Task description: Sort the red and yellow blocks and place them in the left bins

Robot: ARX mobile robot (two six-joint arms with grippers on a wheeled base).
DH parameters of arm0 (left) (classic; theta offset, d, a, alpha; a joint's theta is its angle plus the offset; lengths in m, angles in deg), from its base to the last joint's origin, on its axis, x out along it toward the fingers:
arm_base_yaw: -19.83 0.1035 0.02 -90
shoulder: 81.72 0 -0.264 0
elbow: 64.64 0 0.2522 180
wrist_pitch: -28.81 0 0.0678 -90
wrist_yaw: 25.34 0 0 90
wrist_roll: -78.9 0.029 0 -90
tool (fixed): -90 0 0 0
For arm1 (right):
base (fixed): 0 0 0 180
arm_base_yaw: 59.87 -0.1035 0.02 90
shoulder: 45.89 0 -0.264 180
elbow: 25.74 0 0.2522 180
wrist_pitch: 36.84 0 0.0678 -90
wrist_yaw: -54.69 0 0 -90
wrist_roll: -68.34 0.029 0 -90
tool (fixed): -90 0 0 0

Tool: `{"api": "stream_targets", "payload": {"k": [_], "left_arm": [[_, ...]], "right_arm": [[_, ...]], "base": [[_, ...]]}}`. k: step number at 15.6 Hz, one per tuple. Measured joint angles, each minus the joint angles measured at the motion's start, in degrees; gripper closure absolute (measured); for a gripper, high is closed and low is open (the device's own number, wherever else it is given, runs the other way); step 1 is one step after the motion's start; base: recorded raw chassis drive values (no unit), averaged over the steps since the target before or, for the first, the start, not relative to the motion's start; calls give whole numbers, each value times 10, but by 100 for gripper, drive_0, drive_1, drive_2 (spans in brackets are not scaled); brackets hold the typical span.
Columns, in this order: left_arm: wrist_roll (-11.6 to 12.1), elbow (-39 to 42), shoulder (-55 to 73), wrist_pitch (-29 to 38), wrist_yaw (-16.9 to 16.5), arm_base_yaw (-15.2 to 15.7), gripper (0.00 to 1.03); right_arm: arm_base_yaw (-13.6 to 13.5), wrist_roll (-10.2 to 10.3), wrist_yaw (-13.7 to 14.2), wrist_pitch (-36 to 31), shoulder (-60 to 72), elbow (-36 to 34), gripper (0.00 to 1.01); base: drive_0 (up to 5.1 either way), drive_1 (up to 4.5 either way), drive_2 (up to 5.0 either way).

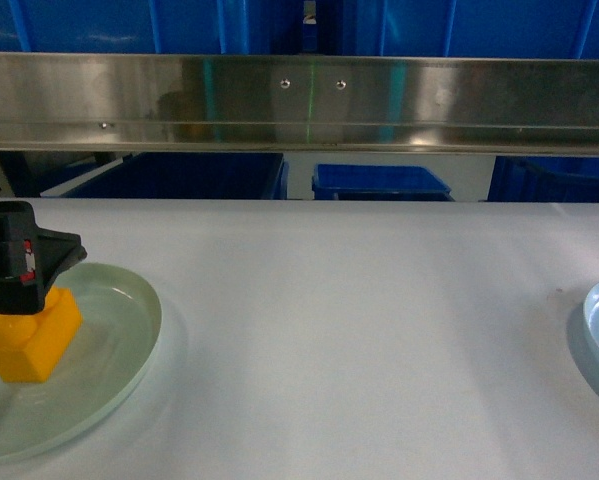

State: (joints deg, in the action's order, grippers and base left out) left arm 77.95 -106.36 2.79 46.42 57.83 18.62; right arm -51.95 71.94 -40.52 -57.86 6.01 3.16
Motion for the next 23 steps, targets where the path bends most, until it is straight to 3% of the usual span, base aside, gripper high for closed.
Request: {"api": "stream_targets", "payload": {"k": [9, 10, 17, 23], "left_arm": [[36, 4, 63, 26, 22, -1, 5], [40, 4, 67, 23, 22, 1, 10], [40, 5, 80, 39, 16, 1, 77], [45, 12, 90, 62, 4, 7, 79]], "right_arm": [[0, 0, 0, 0, 0, 0, 73], [0, 0, 0, 0, 0, 0, 73], [0, 0, 0, 0, 0, 0, 73], [0, 0, 0, 0, 0, 0, 73]], "base": [[0, 0, 0], [0, 0, 0], [0, 0, 0], [0, 0, 0]]}}
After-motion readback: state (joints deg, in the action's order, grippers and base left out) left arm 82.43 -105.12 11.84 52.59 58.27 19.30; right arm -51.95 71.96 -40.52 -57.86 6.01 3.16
